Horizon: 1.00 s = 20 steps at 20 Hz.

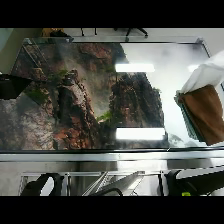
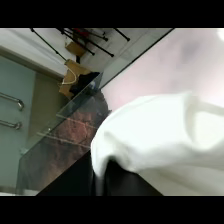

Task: Fold the shirts.

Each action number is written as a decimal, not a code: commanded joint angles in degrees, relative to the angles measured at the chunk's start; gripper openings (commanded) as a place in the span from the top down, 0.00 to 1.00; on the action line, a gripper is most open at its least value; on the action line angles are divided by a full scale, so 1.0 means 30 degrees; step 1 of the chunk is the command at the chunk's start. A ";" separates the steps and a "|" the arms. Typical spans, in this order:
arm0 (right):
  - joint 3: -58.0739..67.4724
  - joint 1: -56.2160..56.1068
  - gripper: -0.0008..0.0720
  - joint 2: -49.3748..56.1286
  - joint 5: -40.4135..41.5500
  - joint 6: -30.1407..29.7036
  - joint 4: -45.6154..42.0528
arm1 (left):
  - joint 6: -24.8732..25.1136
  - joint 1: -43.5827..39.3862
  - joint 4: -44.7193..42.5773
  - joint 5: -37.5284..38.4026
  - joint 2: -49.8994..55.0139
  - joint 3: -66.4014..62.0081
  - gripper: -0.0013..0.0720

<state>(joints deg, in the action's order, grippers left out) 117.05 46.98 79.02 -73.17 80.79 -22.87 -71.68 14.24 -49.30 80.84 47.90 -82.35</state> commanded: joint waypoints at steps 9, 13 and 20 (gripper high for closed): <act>0.0000 0.3716 0.96 -0.2827 -0.9719 0.6725 -0.7359 | 0.0255 -0.0015 -0.0029 0.0066 -0.0007 0.0007 0.96; -0.1494 0.4051 0.96 -0.3963 -1.0754 0.7227 -1.2021 | 0.0474 -0.0015 -0.0058 0.0109 -0.0015 0.0007 0.96; -0.6003 0.4116 0.96 -0.4146 -1.0754 0.7504 -1.4047 | 0.0976 -0.0029 0.0022 0.1515 0.1151 0.0007 0.96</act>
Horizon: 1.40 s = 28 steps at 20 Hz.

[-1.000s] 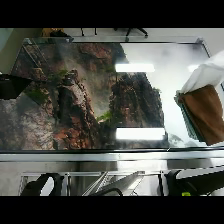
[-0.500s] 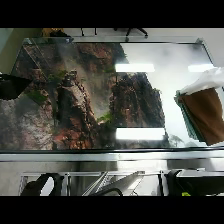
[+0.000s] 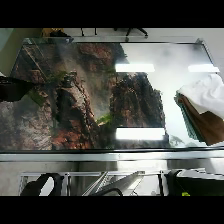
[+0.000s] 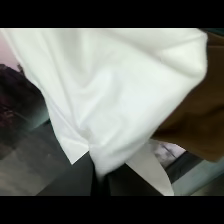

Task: Fold the shirts.

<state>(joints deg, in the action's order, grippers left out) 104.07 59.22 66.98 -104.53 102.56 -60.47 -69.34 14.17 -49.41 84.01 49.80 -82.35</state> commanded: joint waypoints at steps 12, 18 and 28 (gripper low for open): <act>-0.9420 0.0015 0.58 0.0321 0.6557 -0.1064 -0.6273 | 0.0481 -0.0007 0.0036 -0.0466 0.1588 0.0000 0.96; -0.5231 0.0007 0.02 -0.0080 0.4058 -0.1843 -0.5872 | 0.0466 -0.0007 0.0051 -0.2397 0.0874 0.0000 0.96; -0.0546 -0.6506 0.96 -0.3155 0.3388 -0.2266 0.2397 | -0.0379 -0.0044 0.3810 0.0401 0.0743 0.0015 0.96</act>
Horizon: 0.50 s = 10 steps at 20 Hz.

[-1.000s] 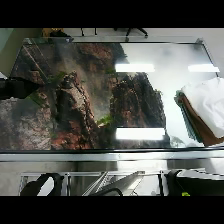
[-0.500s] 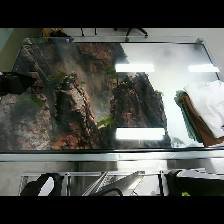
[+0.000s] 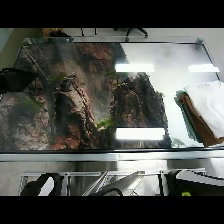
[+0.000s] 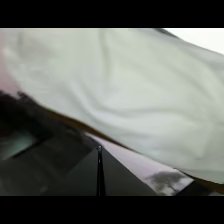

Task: Fold the shirts.

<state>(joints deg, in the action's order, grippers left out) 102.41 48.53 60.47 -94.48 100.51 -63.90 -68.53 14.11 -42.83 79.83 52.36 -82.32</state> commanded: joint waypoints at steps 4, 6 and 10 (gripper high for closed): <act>-0.4619 -1.0528 0.96 -0.3898 0.0969 -0.2681 0.3534 | -0.1304 -0.0699 0.1603 0.2397 -0.2718 0.2987 0.96; -0.9413 -1.4593 0.96 -0.6222 0.3235 -0.3563 0.3534 | -0.0452 -0.1829 0.1545 0.2259 -0.4546 0.6579 0.96; -1.9314 -2.1289 0.96 -0.9821 0.8160 -0.3636 0.3548 | -0.0546 -0.5151 0.1151 -0.0175 -0.8109 1.5147 0.96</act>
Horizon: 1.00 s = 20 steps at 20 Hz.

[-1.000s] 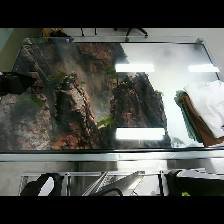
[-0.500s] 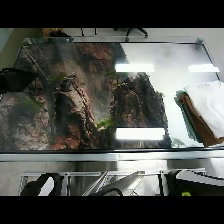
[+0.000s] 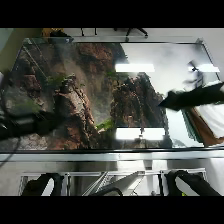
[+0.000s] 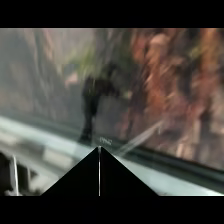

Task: Fold the shirts.

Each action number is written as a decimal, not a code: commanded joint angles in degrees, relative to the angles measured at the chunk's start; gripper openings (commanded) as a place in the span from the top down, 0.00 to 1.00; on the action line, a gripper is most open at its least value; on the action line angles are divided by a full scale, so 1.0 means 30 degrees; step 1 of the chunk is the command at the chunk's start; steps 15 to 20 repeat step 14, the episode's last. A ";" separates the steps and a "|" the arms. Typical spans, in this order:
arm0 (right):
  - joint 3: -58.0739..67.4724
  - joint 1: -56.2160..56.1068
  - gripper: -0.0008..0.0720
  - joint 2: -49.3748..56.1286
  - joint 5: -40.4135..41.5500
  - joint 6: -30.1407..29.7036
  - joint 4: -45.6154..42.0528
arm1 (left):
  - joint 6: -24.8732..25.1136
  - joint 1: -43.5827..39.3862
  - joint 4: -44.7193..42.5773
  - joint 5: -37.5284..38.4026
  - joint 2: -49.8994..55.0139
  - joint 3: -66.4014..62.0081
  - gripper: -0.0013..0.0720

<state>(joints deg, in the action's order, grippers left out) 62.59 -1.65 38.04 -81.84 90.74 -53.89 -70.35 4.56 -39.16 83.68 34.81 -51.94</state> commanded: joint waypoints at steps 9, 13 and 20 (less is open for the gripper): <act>-0.8145 -0.6404 0.96 -0.2353 0.5559 0.0102 0.0554 | -0.1668 -0.6645 -0.0095 -0.4940 -0.5333 0.8182 0.96; -0.8145 -0.6404 0.96 -0.2353 0.5559 0.0102 0.0561 | -0.1719 -0.6783 -0.0095 -0.5224 -0.5333 0.8182 0.96; -0.8145 -0.6404 0.96 -0.2353 0.5566 0.0095 0.0561 | -0.1719 -0.6783 -0.0095 -0.5246 -0.5333 0.8182 0.96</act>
